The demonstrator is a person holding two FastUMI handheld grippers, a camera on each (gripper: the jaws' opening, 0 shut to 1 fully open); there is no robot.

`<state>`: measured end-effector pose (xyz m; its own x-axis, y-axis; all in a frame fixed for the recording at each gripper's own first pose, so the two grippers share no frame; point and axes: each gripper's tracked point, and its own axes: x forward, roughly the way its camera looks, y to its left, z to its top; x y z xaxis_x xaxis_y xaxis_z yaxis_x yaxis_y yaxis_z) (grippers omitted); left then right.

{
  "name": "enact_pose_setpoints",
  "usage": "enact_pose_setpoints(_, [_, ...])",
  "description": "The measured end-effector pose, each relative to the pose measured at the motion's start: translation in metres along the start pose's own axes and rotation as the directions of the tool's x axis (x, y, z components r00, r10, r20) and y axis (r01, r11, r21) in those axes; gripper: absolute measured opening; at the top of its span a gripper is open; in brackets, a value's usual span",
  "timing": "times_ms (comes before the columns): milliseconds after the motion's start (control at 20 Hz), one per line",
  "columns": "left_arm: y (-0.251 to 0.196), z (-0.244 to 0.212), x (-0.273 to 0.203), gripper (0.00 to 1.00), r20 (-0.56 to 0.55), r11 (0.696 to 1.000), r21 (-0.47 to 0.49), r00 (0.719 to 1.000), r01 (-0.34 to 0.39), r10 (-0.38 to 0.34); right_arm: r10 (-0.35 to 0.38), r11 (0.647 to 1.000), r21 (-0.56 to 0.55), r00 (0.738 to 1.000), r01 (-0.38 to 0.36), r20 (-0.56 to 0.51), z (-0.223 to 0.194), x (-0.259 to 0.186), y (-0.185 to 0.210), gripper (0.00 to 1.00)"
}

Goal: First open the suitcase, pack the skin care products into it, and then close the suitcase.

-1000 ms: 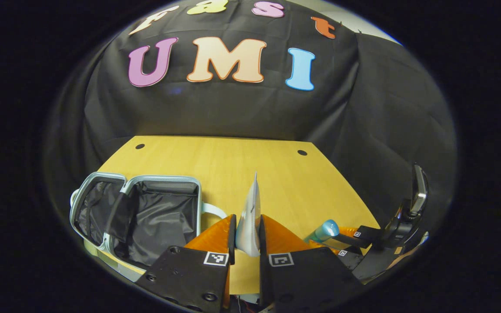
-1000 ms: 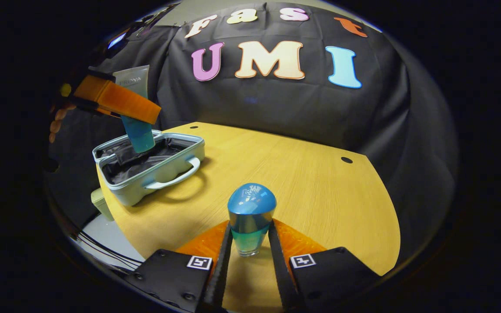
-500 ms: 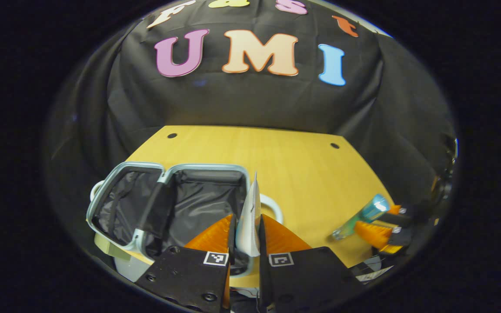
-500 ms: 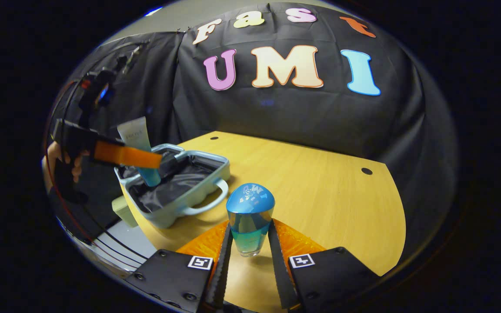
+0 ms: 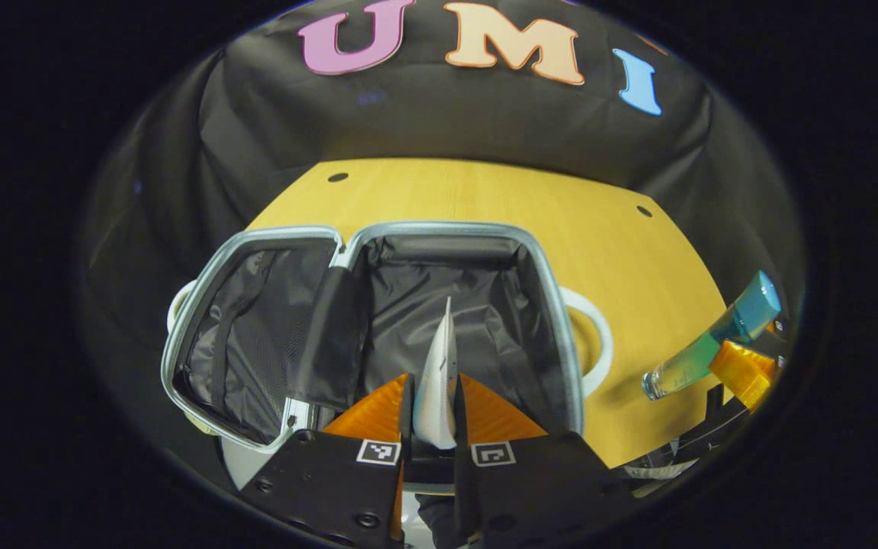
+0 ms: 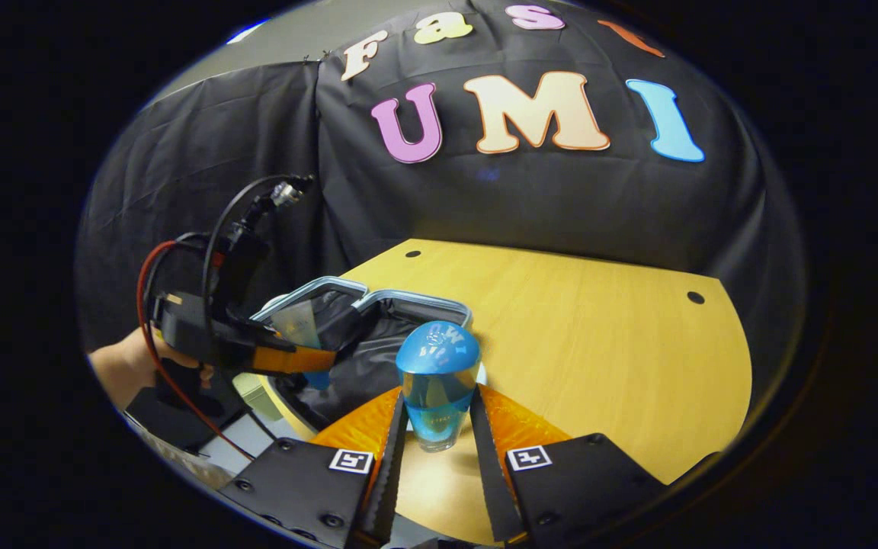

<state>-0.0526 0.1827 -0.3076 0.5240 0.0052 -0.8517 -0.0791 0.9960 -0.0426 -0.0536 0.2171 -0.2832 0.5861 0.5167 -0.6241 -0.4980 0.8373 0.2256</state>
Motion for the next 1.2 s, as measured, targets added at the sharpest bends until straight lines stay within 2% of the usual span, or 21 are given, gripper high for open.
enact_pose_setpoints(300, [0.006,-0.02,0.035,0.2,-0.085,0.999,-0.024,0.995,0.041,-0.043,0.058,0.998,0.028,0.996,-0.056,-0.069,0.005,0.012,0.033,0.49])
enact_pose_setpoints(350, [0.006,-0.024,0.04,0.23,-0.094,0.998,-0.025,0.994,0.049,-0.052,0.065,0.998,0.031,0.994,-0.063,-0.082,0.006,0.015,0.036,0.49])
enact_pose_setpoints(400, [0.007,-0.021,0.042,0.19,-0.091,0.999,-0.018,0.995,0.05,-0.052,0.072,0.997,0.032,0.993,-0.069,-0.096,0.005,0.019,0.04,0.49])
enact_pose_setpoints(600, [0.005,-0.007,0.055,0.21,-0.056,0.996,-0.017,0.995,0.085,-0.086,0.082,0.996,0.032,0.989,-0.079,-0.126,0.006,0.032,0.051,0.49])
enact_pose_setpoints(650, [0.004,-0.004,0.056,0.3,-0.041,0.995,-0.029,0.995,0.094,-0.095,0.088,0.996,0.039,0.987,-0.083,-0.134,0.007,0.037,0.055,0.49])
enact_pose_setpoints(850, [-0.005,0.027,0.04,0.96,0.053,0.988,0.01,0.987,0.152,-0.152,0.099,0.995,0.04,0.98,-0.093,-0.17,0.004,0.057,0.071,0.49])
enact_pose_setpoints(900, [-0.008,0.038,0.033,0.94,0.08,0.985,0.018,0.982,0.169,-0.17,0.101,0.995,0.044,0.977,-0.095,-0.19,0.0,0.063,0.074,0.47])
enact_pose_setpoints(1000, [-0.006,0.055,0.023,0.94,0.129,0.981,0.028,0.972,0.193,-0.195,0.1,0.995,0.052,0.968,-0.091,-0.232,-0.01,0.074,0.077,0.49])
enact_pose_setpoints(1100, [0.003,0.07,0.016,0.95,0.161,0.979,0.042,0.966,0.199,-0.203,0.088,0.996,0.047,0.958,-0.078,-0.274,-0.021,0.085,0.082,0.47])
enact_pose_setpoints(1200, [0.022,0.08,0.01,0.95,0.179,0.98,0.043,0.964,0.193,-0.197,0.076,0.997,0.048,0.945,-0.064,-0.318,-0.033,0.095,0.086,0.49])
